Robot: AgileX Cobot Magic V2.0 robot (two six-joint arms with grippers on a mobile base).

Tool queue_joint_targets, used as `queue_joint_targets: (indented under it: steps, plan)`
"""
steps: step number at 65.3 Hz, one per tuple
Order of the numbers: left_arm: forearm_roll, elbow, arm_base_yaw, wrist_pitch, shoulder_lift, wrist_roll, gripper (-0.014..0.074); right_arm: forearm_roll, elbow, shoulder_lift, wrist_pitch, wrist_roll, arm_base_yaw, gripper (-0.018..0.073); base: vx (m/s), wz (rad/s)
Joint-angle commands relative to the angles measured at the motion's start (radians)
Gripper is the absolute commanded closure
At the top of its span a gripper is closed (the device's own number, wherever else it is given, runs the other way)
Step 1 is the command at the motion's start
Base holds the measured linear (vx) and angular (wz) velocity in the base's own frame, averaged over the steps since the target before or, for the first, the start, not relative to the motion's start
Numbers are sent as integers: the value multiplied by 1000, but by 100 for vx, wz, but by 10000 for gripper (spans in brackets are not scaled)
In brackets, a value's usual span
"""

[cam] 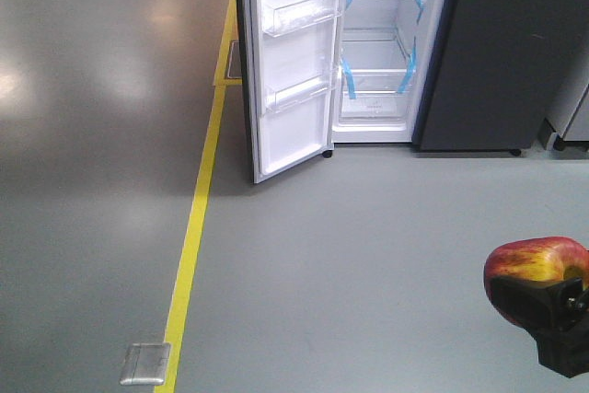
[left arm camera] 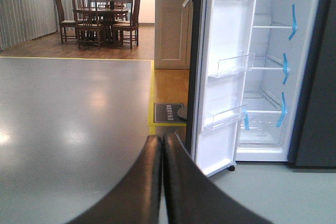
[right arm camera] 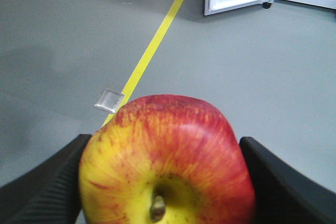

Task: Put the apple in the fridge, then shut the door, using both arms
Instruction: 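Approach the refrigerator opening with the apple held in the right gripper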

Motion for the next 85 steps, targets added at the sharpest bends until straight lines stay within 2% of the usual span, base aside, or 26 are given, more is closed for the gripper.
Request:
queue_joint_targets:
  steps: [1,85]
  plan:
    - [-8,28,-5,-77,-15,-4,602,14,-27,-1,-65,-6,-2,397,24,1]
    - [-8,28,-5,-77,-15,-4,602,14,-27,-1,-65,-6,-2,397,20,-2]
